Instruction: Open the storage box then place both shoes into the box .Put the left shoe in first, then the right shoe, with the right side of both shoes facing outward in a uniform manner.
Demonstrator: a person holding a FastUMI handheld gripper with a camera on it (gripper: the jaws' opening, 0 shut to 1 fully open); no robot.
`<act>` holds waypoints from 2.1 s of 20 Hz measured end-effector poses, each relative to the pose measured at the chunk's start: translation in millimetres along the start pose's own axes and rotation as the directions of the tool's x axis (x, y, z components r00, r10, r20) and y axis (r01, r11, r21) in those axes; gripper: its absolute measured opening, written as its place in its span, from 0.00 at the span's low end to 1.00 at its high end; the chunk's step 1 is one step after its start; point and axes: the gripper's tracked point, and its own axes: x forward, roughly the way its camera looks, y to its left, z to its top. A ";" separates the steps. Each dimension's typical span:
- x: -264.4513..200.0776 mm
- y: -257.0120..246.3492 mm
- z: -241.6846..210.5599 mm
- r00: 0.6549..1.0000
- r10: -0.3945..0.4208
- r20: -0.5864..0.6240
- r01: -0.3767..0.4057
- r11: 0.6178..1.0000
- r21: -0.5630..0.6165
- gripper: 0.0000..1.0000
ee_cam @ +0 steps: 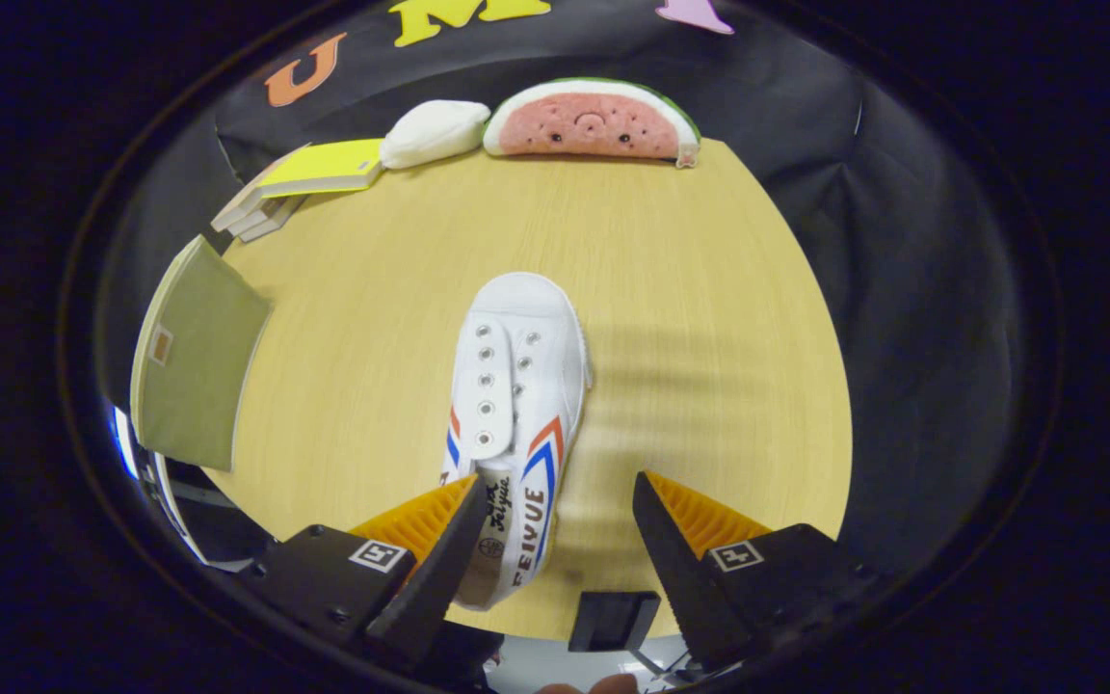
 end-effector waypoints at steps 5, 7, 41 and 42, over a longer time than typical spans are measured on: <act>17.1 1.8 4.1 0.997 0.036 -0.071 -0.034 0.999 0.035 0.96; 17.7 7.1 6.9 0.994 0.068 -0.082 -0.066 0.998 0.022 0.92; -192.9 417.3 66.0 0.935 0.294 0.197 -0.337 0.912 0.235 0.06; -183.5 432.2 65.2 0.942 0.281 0.182 -0.319 0.919 0.231 0.06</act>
